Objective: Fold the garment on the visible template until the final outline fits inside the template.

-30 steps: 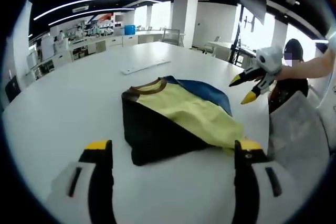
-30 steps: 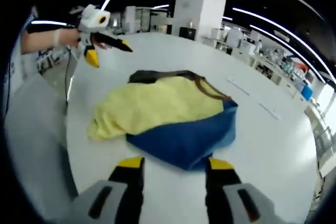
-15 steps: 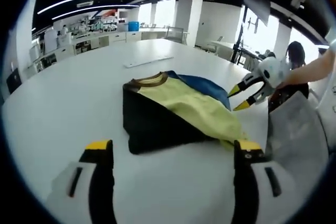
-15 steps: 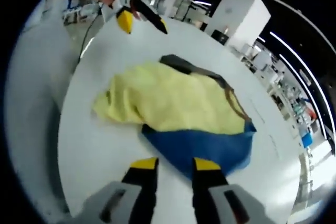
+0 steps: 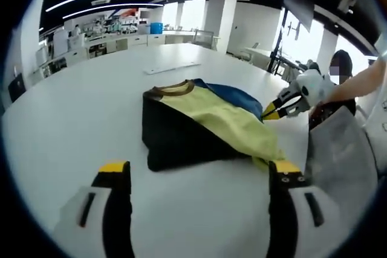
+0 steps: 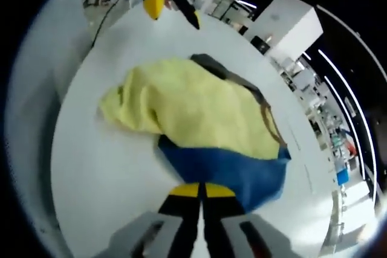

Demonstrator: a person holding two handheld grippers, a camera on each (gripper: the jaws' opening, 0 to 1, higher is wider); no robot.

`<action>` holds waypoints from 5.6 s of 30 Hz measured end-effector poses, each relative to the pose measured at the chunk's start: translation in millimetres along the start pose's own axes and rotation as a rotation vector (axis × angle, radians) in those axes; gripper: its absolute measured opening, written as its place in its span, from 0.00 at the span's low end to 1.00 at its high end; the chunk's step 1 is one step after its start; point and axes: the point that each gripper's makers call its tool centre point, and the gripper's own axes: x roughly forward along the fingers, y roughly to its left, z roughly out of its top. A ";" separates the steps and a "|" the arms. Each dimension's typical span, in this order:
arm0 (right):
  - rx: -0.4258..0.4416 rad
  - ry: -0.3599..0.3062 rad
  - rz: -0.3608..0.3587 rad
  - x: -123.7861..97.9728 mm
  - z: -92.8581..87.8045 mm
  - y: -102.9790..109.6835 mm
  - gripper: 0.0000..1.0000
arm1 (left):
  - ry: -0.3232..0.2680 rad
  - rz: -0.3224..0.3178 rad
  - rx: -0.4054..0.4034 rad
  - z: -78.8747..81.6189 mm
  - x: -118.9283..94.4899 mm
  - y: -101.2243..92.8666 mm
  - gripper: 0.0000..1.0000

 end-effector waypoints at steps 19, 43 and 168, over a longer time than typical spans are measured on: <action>-0.135 0.009 -0.042 4.1 3.7 8.6 0.14 | 0.001 -0.006 -0.020 -3.1 1.6 2.1 0.91; -0.132 -0.126 -0.040 2.0 81.5 -64.1 0.00 | 0.002 -0.004 -0.040 -8.9 1.8 2.6 0.89; 0.874 -0.072 -0.118 -14.3 27.0 5.3 0.00 | -0.004 -0.043 -0.009 -13.4 -11.6 -16.3 0.87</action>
